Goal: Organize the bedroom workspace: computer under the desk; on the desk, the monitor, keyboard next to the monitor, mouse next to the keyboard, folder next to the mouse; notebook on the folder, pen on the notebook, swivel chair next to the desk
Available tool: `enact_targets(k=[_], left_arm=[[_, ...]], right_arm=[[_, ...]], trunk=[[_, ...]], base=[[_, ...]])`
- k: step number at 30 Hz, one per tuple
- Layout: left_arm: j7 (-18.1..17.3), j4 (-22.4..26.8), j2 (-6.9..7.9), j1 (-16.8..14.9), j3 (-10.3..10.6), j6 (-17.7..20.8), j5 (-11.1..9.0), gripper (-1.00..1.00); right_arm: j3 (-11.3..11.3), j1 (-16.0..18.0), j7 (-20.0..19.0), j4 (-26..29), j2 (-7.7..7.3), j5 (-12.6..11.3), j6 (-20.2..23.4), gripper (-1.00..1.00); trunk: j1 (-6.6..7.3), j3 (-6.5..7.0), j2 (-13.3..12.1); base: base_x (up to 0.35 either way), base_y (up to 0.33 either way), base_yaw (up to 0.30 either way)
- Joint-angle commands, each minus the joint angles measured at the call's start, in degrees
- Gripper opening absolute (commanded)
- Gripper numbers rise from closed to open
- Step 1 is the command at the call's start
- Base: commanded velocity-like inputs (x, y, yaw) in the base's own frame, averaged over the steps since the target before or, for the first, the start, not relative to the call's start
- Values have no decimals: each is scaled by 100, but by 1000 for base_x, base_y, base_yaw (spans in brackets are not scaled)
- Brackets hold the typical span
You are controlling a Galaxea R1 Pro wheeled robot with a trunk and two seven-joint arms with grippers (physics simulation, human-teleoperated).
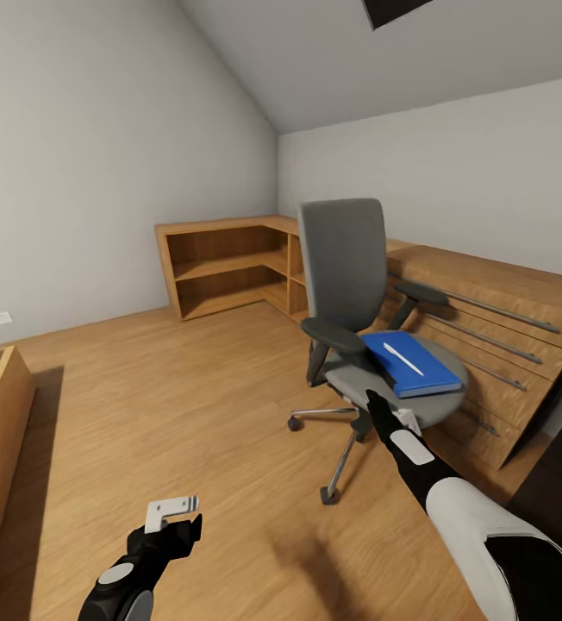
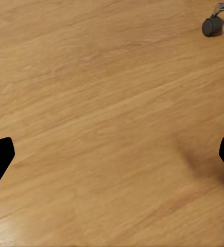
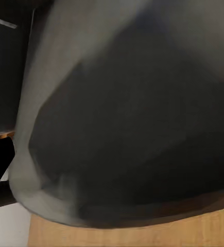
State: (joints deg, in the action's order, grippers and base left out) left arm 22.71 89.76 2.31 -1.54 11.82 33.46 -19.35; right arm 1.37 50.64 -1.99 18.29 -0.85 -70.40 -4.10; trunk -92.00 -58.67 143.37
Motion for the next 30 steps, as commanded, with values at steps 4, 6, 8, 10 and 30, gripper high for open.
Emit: enact_targets(k=[4,6,8,10,30], left_arm=[[58,6,6,-4,13,11,-60,100],[58,3,6,-4,13,11,-60,100],[58,2,6,-4,13,11,-60,100],[58,-1,6,-4,13,11,-60,100],[70,-387,4,-4,-229,20,-81,100]], right_arm=[[30,7,-30,-1,-1,-54,-20,100],[30,7,-30,-1,-2,-53,-20,100],[30,6,-30,-1,-1,-53,-20,100],[30,5,-30,-1,1,-53,-20,100],[42,0,-30,-1,6,-48,-32,100]], trunk=[[2,-5,3],[2,-5,3],[2,-5,3],[2,-5,3],[2,-5,3]], base=[[3,0,0],[0,0,0],[0,0,0],[-21,0,0],[-305,-5,0]])
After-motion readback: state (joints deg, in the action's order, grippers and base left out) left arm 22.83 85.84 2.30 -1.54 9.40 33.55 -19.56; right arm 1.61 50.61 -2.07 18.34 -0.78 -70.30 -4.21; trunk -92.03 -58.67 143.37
